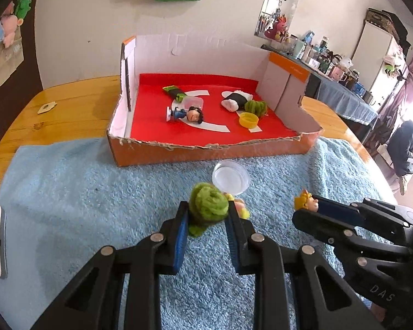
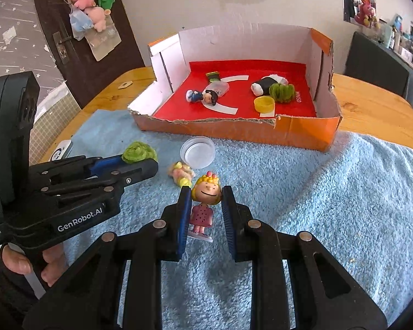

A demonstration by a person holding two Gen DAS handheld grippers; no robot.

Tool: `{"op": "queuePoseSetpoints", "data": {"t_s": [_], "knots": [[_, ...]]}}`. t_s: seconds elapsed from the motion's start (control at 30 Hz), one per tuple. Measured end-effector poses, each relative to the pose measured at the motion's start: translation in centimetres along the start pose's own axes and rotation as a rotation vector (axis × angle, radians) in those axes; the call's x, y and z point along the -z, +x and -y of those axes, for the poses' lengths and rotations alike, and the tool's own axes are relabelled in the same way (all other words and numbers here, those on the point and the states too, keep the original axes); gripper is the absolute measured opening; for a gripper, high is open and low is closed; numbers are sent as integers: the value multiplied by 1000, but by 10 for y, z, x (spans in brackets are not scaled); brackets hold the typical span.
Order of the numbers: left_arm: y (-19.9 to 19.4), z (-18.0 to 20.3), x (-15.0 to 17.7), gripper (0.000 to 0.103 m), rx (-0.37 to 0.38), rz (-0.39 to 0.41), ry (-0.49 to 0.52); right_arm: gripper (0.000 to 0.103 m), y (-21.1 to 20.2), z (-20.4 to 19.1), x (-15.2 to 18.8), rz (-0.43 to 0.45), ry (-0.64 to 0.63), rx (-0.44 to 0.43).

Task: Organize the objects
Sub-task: 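Lift the green toy and girl figurine and carry both over the box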

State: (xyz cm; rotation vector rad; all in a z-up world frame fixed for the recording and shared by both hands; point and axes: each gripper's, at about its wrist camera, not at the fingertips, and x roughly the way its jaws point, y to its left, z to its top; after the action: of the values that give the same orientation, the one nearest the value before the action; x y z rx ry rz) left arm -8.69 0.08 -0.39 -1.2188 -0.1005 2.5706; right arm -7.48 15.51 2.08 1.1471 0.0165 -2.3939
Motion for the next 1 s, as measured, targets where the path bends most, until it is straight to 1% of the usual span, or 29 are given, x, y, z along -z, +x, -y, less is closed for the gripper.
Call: {"op": "queuePoseSetpoints", "data": {"t_s": [0.23,0.43,1.0], "knots": [[-3,0,-1,27,5,6,-6,21,-4,0,0,11,4,-3],[-4,-1,-10,27,7,18,-8,21,-6,0,-8,23,3,-6],[-1,-3,-52,27,16,47,-1,21,-8,8,-51,54,-6,-3]]}}
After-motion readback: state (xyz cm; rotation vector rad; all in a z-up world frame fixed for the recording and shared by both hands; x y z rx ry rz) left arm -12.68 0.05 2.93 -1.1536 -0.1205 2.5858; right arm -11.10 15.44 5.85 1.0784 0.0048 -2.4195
